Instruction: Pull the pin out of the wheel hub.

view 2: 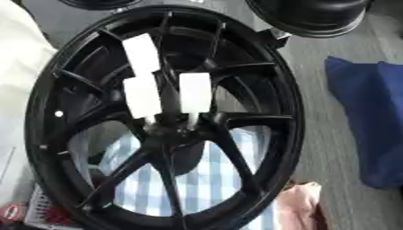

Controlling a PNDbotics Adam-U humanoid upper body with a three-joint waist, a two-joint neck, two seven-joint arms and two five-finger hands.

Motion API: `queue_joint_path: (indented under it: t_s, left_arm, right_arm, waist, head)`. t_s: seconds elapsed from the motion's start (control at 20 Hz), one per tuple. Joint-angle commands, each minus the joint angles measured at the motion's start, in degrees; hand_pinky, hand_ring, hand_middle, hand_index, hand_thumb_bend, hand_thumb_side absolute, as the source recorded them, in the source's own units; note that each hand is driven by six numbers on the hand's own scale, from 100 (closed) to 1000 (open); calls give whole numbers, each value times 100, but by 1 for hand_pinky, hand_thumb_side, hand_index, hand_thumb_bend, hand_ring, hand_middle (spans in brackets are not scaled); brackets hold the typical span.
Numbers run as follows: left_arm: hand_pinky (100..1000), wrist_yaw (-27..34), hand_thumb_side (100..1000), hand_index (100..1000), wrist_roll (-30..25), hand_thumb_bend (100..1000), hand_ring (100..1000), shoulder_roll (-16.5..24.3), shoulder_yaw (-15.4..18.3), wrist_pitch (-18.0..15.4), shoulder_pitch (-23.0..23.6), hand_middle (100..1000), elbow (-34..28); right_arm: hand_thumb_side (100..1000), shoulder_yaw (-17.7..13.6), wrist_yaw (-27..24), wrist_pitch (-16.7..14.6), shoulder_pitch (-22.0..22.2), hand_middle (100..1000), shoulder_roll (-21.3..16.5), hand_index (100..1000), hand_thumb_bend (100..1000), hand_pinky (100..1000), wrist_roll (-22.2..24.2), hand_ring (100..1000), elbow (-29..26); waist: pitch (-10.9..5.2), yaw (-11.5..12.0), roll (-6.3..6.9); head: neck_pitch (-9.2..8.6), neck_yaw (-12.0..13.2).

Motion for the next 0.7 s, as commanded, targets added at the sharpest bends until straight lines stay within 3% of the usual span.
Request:
queue_joint_path:
  t_s: [0.05, 0.4, 0.7]
  left_arm:
    - [683, 22, 787, 748, -16, 100, 802, 80, 36, -8, -68, 704, -95]
    - [682, 32, 785, 747, -30, 100, 802, 73, 19, -15, -84, 704, -112]
    - [682, 40, 784, 747, -44, 100, 802, 63, 3, -17, -105, 704, -115]
  right_arm:
    - [632, 5, -29, -130, -65, 770, -185, 783, 100, 824, 108, 776, -253]
    - [670, 377, -469, -494, -374, 704, -162, 726, 100, 806, 485, 710, -916]
    - [679, 672, -723, -468, -796, 701, 43, 724, 100, 802, 797, 707, -1088]
  waist:
    - [-153, 0, 5]
    - [-166, 24, 5]
    - [-171, 48, 14]
  head:
    - [-25, -11]
    - [-17, -46]
    - [-23, -48]
